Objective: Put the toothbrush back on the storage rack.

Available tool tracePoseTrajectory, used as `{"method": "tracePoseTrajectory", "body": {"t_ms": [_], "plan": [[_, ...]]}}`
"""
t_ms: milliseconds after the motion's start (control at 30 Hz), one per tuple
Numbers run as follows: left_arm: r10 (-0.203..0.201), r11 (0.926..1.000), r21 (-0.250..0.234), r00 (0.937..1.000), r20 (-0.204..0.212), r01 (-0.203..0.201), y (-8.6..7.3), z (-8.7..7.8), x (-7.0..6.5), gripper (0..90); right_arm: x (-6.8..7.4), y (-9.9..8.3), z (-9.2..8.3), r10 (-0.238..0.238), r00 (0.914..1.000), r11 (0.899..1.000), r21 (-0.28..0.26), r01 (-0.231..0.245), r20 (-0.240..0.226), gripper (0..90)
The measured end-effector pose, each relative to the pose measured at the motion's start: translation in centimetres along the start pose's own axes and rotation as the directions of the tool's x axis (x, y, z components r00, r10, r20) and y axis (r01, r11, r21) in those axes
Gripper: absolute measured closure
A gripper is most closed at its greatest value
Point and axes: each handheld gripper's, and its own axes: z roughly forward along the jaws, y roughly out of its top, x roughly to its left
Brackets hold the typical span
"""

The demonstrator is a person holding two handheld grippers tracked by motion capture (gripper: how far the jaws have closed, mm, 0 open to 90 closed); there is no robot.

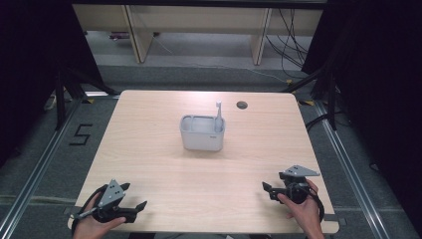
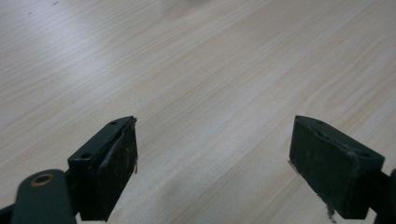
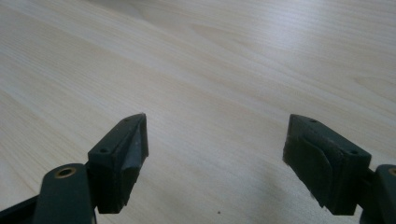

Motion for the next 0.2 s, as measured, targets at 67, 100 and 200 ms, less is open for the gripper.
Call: {"method": "tracePoseTrajectory", "body": {"t_ms": [67,100,200], "plan": [[0.028,0.9993,0.026,0.9996,-0.004,-0.028,0.02,-0.15,0.2,15.1,-0.01,0.0,-0.06,-0.005,0.9999,1.0,0.002,0.005,0.01,22.6],[0.032,0.9991,0.029,0.9994,-0.015,-0.031,-0.01,-0.09,0.28,15.2,-0.05,0.01,-0.08,-0.01,0.9999,1.0,0.002,0.01,0.013,22.6],[0.012,0.9989,0.046,0.9999,-0.01,-0.012,-0.15,-0.05,0.32,15.1,-0.16,0.0,-0.07,-0.015,0.9998,1.0,-0.002,0.015,0.011,22.6]]}}
